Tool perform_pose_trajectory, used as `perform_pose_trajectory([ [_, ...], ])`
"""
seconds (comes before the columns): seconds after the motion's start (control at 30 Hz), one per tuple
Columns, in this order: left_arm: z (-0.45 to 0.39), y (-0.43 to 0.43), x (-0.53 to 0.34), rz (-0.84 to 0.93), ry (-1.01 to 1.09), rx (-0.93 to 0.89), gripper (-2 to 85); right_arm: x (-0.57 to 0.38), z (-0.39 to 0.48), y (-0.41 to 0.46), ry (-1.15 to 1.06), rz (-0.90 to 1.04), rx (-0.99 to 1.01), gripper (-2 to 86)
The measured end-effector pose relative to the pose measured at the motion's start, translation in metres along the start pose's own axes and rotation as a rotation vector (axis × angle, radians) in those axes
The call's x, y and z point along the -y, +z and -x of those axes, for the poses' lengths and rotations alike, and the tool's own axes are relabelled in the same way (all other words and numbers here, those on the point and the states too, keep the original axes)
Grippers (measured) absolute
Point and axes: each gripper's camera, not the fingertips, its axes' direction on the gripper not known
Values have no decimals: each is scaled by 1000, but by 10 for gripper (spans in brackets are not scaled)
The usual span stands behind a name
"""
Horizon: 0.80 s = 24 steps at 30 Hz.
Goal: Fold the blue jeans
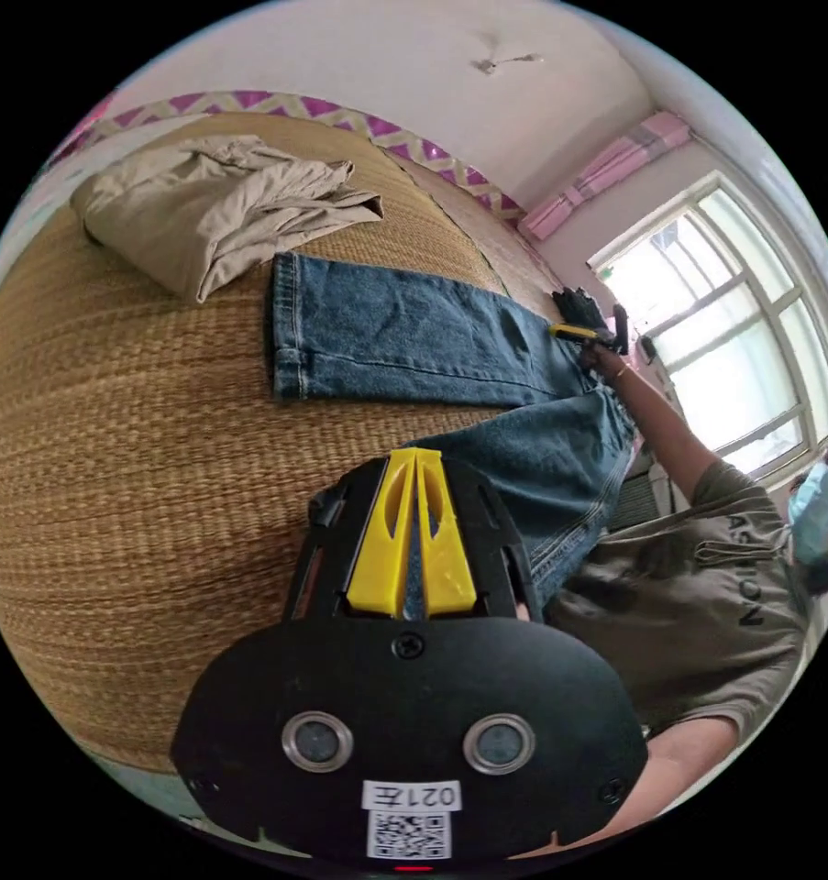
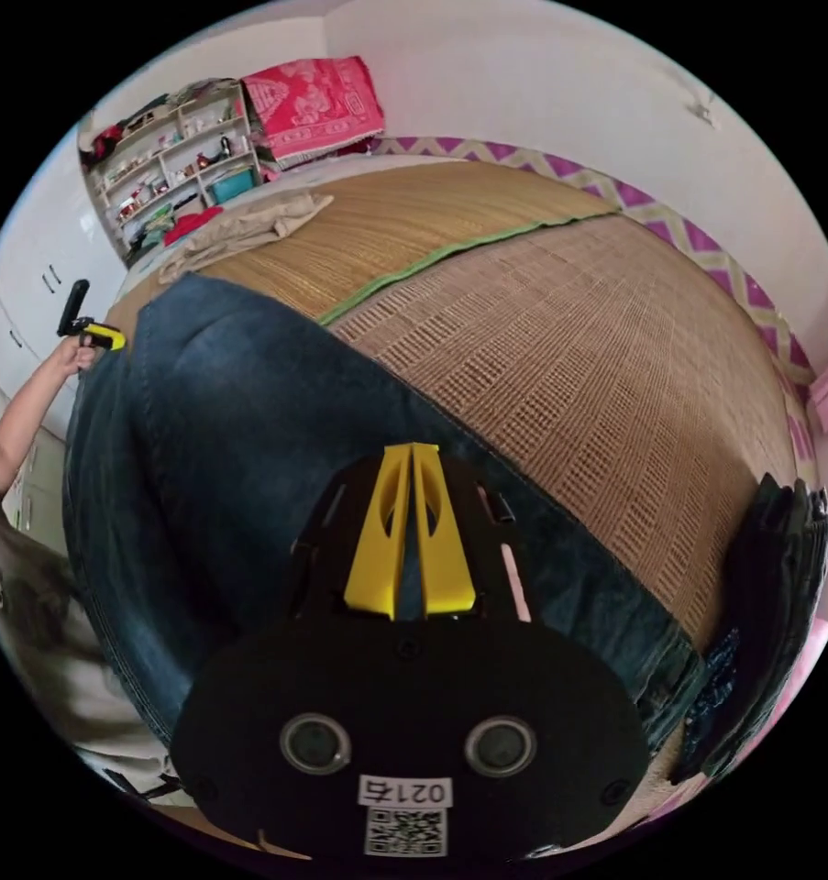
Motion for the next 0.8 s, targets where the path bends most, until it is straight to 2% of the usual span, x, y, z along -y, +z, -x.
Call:
perform_pose_trajectory([
  [0.1, 26, 10, 5, 3, -76, -114, -10, 18, -14, 10, 7, -32, 39, -10],
  [0.17, 30, 15, 11, 6, -103, -122, -10, 28, -23, 15, 28, -37, 56, -10],
  [0.27, 17, 25, 30, 58, -107, -63, -10, 43, -29, 23, 62, -44, 6, -10],
  [0.33, -12, 35, 48, 156, -79, 39, -9, 53, -29, 29, 80, -37, -47, -10],
  [0.43, -52, 52, 51, 250, 4, 155, -9, 54, -28, 32, 103, -31, -23, -9],
  [0.57, -53, 47, 23, 200, -76, 86, -9, 37, -14, 25, 125, -22, 46, -8],
  [0.8, -88, 24, -48, -33, 1, 181, -9, -71, 124, -64, -114, -212, 155, -10],
])
